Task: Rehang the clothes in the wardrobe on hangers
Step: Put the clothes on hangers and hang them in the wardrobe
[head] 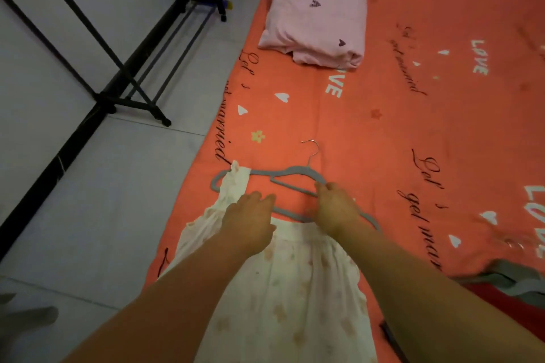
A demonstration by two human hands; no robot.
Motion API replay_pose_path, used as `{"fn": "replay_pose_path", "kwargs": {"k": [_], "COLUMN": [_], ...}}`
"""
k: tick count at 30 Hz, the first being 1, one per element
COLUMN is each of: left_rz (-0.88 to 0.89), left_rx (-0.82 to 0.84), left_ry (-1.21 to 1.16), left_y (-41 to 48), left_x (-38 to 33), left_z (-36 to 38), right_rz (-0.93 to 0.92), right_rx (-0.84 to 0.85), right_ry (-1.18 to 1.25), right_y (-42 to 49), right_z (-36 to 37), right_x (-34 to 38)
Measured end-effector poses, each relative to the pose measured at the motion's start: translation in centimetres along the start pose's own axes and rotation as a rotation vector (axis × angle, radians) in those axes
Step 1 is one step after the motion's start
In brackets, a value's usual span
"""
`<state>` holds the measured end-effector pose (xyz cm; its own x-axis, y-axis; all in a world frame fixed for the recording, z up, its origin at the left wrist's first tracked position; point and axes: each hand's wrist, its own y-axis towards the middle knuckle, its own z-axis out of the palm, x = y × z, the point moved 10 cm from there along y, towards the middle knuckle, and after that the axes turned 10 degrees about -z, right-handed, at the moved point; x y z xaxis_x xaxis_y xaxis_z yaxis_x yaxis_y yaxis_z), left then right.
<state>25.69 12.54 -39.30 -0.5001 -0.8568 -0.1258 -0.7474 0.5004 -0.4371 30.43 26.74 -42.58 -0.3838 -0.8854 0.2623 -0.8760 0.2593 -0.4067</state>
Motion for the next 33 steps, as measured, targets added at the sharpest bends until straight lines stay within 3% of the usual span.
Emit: {"fn": "replay_pose_path", "kwargs": {"k": [8,16,22,28,33], "left_rz": [0.022,0.027,0.009,-0.149,-0.329], "left_rx": [-0.038,-0.202,-0.450,-0.623,-0.799], "left_ry": [-0.021,-0.134,-0.193,-0.115,-0.117], "left_y": [4.2,1.0,-6.1,-17.8,-33.2], "left_x": [0.8,1.8,4.6,10.9,18.9], "left_z": [4.0,-0.1,-9.1,-16.3,-20.9], "right_rz": [0.030,-0.105,-0.358,-0.670,-0.925], "right_rx": [-0.182,-0.473,-0.750,-0.838,-0.854], "right_ry": [0.055,0.070,-0.038,-0.015,0.044], "right_y": [5.6,1.2,-7.5,-17.2,-27.8], "right_z": [3.7,-3.0,-11.9,-17.5,-20.2], "right_x": [-3.0,-0.4,9.2,22.5,35.2]}}
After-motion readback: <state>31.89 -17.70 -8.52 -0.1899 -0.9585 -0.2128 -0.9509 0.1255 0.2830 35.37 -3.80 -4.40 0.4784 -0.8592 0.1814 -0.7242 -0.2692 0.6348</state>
